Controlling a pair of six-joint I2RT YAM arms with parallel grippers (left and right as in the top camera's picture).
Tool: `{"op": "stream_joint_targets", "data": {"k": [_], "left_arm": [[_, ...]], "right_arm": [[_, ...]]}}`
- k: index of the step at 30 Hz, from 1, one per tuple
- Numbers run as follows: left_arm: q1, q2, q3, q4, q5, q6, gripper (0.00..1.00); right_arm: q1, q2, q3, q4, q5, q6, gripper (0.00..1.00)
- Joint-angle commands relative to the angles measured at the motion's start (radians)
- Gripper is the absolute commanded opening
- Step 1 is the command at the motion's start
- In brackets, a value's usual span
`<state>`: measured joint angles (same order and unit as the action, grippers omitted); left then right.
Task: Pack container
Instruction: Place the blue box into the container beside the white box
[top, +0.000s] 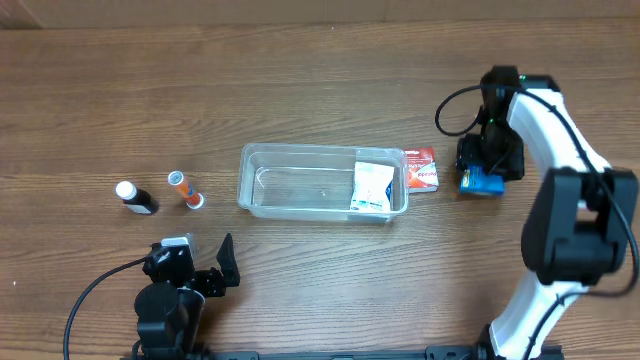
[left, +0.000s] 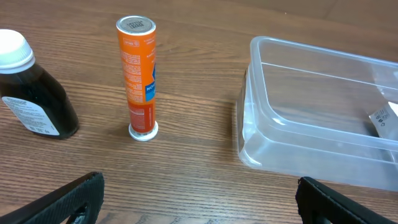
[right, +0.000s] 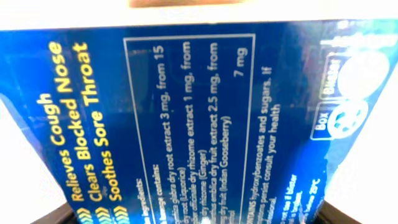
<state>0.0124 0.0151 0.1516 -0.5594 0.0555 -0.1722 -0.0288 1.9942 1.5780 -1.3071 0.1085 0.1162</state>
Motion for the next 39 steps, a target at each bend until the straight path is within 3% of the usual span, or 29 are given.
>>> {"op": "stream_joint_targets", "data": {"k": [1, 6, 8, 12, 23, 28, 32, 39], "left_arm": [[-0.006, -0.010, -0.003, 0.003, -0.011, 0.023, 1.00], [-0.006, -0.010, -0.003, 0.003, -0.011, 0.023, 1.00], [-0.006, -0.010, -0.003, 0.003, -0.011, 0.023, 1.00], [-0.006, -0.010, -0.003, 0.003, -0.011, 0.023, 1.00], [-0.006, -0.010, -0.003, 0.003, -0.011, 0.023, 1.00], [-0.006, -0.010, -0.003, 0.003, -0.011, 0.023, 1.00], [-0.006, -0.010, -0.003, 0.003, -0.011, 0.023, 1.00], [-0.006, -0.010, -0.003, 0.003, -0.011, 0.023, 1.00]], "right_arm": [[0.127, -0.231, 0.086, -0.053, -0.025, 0.051, 0.72], [0.468, -0.365, 0.085, -0.023, -0.043, 0.290, 0.72], [0.626, -0.347, 0.056, 0.097, -0.027, 0.401, 0.72], [0.782, -0.227, 0.029, 0.229, 0.048, 0.557, 0.72], [0.780, 0.015, 0.014, 0.267, 0.048, 0.618, 0.76], [0.737, 0.019, -0.035, 0.293, 0.048, 0.607, 0.81], [0.737, 0.018, -0.033, 0.303, 0.048, 0.477, 0.86], [0.738, -0.082, -0.015, 0.274, 0.053, 0.424, 0.86]]}}
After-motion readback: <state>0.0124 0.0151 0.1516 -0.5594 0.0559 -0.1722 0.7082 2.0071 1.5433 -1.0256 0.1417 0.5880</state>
